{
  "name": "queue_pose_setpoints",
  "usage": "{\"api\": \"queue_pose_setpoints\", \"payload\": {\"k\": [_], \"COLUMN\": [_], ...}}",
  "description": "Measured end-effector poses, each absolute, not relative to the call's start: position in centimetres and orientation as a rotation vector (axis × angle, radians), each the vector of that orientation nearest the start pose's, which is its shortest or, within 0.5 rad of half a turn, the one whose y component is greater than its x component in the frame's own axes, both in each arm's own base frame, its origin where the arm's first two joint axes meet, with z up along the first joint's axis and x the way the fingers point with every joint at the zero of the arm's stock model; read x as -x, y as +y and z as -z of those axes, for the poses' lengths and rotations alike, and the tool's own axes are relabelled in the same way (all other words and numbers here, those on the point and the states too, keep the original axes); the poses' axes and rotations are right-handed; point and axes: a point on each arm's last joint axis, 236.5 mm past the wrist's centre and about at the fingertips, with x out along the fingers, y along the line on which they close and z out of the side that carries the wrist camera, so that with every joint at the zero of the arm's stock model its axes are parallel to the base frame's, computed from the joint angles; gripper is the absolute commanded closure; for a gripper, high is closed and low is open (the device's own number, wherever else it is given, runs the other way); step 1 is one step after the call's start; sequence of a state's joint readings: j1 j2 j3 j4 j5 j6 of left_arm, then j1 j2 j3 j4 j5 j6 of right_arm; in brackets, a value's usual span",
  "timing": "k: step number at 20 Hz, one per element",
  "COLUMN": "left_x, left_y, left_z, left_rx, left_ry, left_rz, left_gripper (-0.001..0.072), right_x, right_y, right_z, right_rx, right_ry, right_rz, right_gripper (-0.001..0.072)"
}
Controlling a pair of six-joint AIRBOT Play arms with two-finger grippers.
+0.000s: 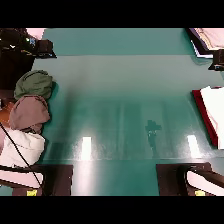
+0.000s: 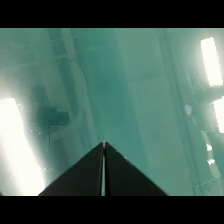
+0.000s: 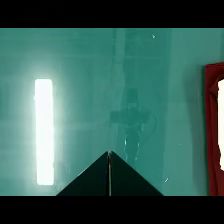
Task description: Fold the shirts.
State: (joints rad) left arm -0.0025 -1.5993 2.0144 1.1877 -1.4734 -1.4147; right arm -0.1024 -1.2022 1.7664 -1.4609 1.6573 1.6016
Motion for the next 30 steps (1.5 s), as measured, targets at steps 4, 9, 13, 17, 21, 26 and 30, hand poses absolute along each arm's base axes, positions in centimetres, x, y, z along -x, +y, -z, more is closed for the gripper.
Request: {"api": "queue_pose_setpoints", "payload": {"k": [4, 9, 13, 17, 21, 26, 30], "left_x": [-48.3, -48.3, -48.8, -50.2, -51.0, -50.1, -49.4], "left_y": [-8.9, -8.9, -8.9, -8.4, -3.6, 3.9, 8.7], "left_z": [-17.4, -17.4, -17.7, -18.4, -15.6, -7.8, -3.2], "left_rx": [0.094, 0.094, 0.096, 0.087, 0.010, -0.046, -0.043], "left_ry": [1.014, 1.014, 0.990, 0.927, 0.979, 1.130, 1.173], "left_rz": [0.407, 0.407, 0.402, 0.375, 0.180, -0.059, -0.172], "left_gripper": [0.0684, 0.0683, 0.0683, 0.0209, 0.0135, 0.0135, 0.0136], "right_x": [-35.8, -35.8, -35.8, -35.9, -36.0, -36.0, -36.0], "right_y": [-1.1, -1.1, -1.1, -1.1, -1.1, -1.1, -1.1], "right_z": [-21.6, -21.6, -21.6, -21.7, -21.7, -21.7, -21.7], "right_rx": [-0.135, -0.135, -0.135, -0.133, -0.133, -0.132, -0.132], "right_ry": [1.090, 1.090, 1.090, 1.085, 1.081, 1.081, 1.082], "right_rz": [0.004, 0.004, 0.004, 0.003, 0.003, 0.003, 0.002], "right_gripper": [0.0689, 0.0689, 0.0689, 0.0689, 0.0689, 0.0689, 0.0689]}}
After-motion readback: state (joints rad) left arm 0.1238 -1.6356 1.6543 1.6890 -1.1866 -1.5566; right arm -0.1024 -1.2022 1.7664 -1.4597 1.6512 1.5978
